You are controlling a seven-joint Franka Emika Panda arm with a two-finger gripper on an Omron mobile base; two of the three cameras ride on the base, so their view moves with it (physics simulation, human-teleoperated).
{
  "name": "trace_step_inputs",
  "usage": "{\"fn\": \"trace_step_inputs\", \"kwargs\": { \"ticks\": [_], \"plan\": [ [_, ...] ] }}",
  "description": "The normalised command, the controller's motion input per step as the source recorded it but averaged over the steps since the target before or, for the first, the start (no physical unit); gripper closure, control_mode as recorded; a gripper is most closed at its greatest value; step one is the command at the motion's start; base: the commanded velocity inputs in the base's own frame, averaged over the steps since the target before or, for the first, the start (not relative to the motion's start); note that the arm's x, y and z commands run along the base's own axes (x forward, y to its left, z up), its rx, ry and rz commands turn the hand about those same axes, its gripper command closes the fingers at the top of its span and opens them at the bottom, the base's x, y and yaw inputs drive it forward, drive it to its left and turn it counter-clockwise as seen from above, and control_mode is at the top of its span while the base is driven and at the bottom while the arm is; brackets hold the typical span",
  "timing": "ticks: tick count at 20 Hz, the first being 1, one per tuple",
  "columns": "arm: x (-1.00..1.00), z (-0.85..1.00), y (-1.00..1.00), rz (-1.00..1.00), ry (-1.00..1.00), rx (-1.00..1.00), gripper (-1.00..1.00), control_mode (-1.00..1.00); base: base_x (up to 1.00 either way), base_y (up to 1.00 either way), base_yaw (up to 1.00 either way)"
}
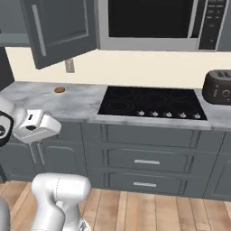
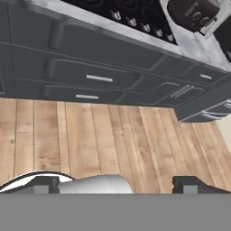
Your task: Close all open cabinet doors.
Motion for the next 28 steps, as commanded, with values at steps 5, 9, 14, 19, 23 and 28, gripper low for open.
{"fn": "trace_step_inputs", "kwargs": {
  "ticks": [5, 9, 14, 19, 23, 28],
  "plan": [
    [0.0, 0.0, 0.0, 0.0, 0.0, 0.0, -1.0, 1.0, -0.15, 0.82, 0.0],
    [0.0, 0.0, 0.0, 0.0, 0.0, 0.0, -1.0, 1.0, 0.03, 0.78, -0.04],
    [0.0, 0.0, 0.0, 0.0, 0.0, 0.0, -1.0, 1.0, 0.29, 0.71, -0.05],
    [0.0, 0.0, 0.0, 0.0, 0.0, 0.0, -1.0, 1.0, 0.41, 0.39, -0.01],
    [0.0, 0.0, 0.0, 0.0, 0.0, 0.0, -1.0, 1.0, 0.49, 0.02, 0.0],
    [0.0, 0.0, 0.0, 0.0, 0.0, 0.0, -1.0, 1.0, 0.5, -0.05, 0.03]
  ]
}}
